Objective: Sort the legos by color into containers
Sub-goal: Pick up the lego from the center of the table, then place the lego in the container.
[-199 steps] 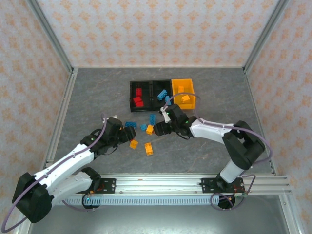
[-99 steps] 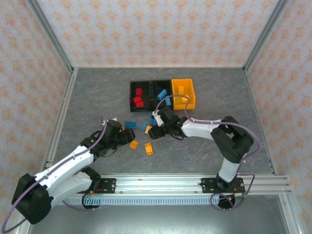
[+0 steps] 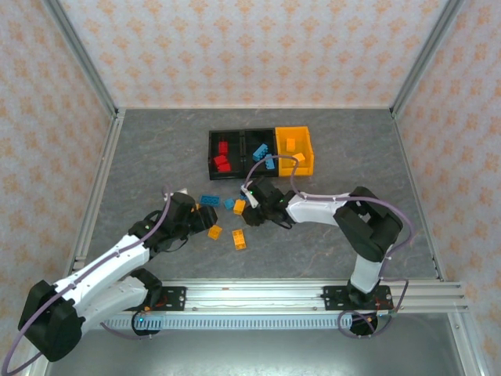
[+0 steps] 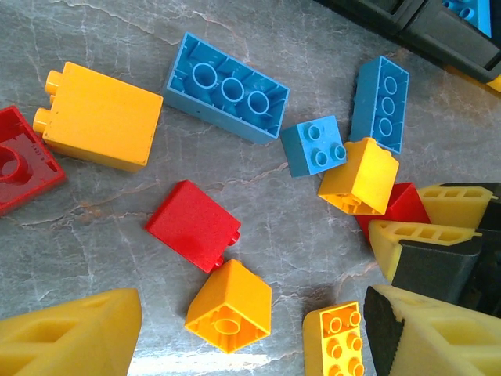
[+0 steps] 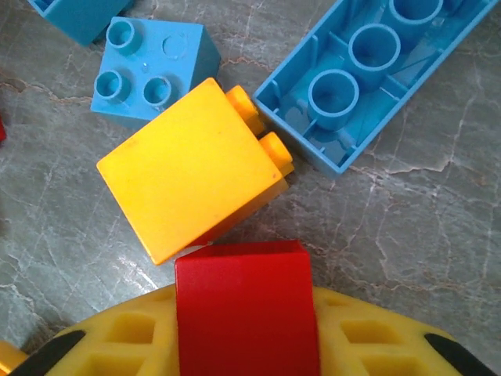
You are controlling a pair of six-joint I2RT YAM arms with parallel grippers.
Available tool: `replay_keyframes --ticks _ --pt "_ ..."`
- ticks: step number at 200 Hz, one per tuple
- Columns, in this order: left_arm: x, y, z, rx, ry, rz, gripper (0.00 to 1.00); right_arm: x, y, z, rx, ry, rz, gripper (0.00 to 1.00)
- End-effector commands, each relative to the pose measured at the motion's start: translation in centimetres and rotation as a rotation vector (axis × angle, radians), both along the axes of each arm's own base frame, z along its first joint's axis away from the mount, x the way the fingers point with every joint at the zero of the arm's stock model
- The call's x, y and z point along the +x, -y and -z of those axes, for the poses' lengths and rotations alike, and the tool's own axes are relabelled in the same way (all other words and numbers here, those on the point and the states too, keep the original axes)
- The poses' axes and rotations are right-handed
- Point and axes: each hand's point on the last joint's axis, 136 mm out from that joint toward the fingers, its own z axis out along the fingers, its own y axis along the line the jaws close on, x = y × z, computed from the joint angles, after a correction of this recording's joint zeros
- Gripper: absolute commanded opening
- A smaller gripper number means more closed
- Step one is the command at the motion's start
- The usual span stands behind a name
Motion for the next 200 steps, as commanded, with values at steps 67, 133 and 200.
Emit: replay_keyframes --ticks 67,133,200 --pt "0.7 0.3 -1.4 -0.11 0.058 -0.058 0.76 1.7 -0.3 -9.4 0.095 0.113 0.092 0.27" --pt "1.7 0.2 -4.0 -0.155 0.127 -0.104 0.76 10.0 -5.4 -13.3 0.11 0.151 0.186 0.28" --pt "1.3 -1.2 -2.9 -0.123 0.096 -0.141 0.76 18.6 -7.3 -10.7 0.023 0.151 0.327 0.29"
